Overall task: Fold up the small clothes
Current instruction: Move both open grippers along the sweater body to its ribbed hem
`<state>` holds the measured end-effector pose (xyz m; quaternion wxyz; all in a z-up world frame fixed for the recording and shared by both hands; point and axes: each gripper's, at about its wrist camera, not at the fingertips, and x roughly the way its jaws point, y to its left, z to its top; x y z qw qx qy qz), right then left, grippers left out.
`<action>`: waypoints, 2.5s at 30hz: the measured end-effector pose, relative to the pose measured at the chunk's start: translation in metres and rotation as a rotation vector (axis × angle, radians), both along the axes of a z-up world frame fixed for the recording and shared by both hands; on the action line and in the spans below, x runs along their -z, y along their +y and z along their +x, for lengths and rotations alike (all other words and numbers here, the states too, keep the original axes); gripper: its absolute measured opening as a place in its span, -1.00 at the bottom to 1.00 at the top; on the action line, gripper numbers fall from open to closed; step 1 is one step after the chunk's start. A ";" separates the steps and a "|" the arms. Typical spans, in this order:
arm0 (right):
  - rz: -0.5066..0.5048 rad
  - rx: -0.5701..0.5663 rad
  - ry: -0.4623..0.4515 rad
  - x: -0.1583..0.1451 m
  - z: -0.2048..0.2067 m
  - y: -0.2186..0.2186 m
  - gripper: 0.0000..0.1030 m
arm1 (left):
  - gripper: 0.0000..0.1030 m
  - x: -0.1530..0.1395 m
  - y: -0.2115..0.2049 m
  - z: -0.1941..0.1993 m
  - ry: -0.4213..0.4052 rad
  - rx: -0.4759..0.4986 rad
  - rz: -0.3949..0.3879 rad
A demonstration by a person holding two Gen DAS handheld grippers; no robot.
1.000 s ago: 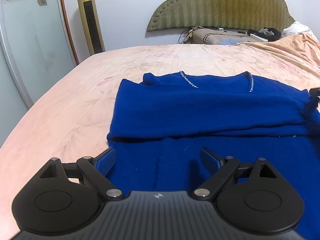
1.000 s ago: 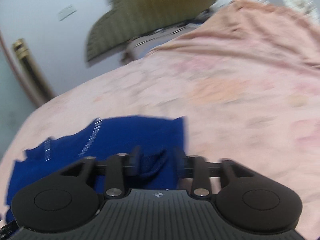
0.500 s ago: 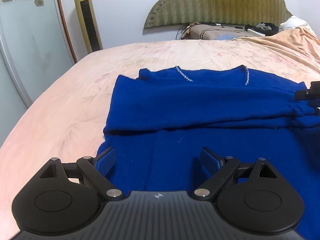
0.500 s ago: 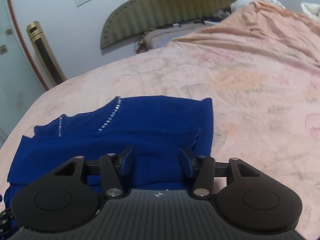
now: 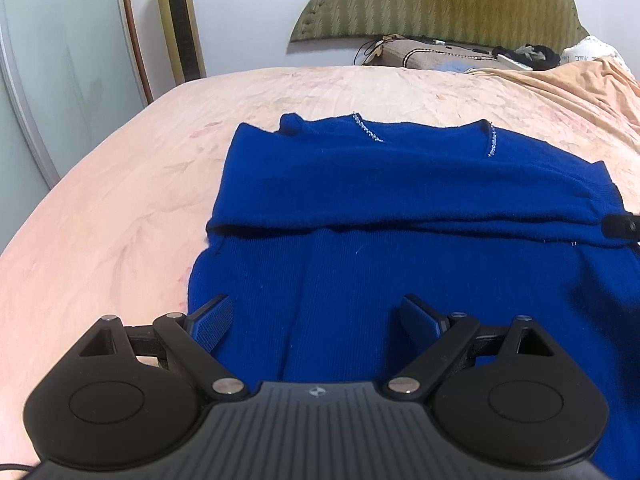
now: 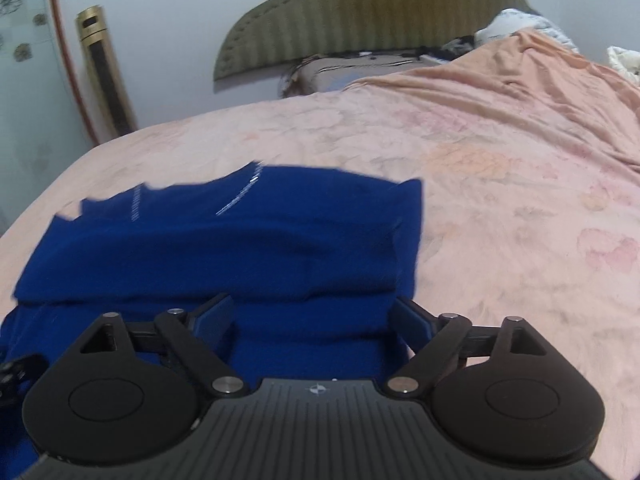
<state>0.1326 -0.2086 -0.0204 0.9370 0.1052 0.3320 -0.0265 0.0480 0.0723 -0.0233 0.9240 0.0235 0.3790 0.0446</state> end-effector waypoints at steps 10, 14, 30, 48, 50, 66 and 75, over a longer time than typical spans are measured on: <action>0.075 -0.103 0.025 0.000 -0.052 0.020 0.76 | 0.78 -0.001 0.005 -0.025 0.003 0.021 0.005; 0.112 -0.115 0.033 0.001 -0.075 0.015 0.79 | 0.78 0.000 0.014 -0.043 -0.021 0.046 0.033; 0.187 -0.113 0.029 0.007 -0.118 0.001 0.86 | 0.78 0.000 0.040 -0.068 0.020 -0.014 -0.004; 0.204 -0.146 0.126 0.009 -0.183 -0.027 0.83 | 0.85 -0.001 0.094 -0.096 0.143 0.189 -0.223; 0.220 -0.185 0.145 0.008 -0.191 -0.027 0.83 | 0.94 0.000 0.091 -0.102 0.164 0.254 -0.228; 0.446 -0.399 0.238 0.010 -0.231 -0.032 0.89 | 0.94 -0.009 0.106 -0.166 0.299 0.408 -0.386; 0.514 -0.504 0.229 0.012 -0.233 -0.020 0.90 | 0.94 -0.002 0.113 -0.161 0.303 0.403 -0.554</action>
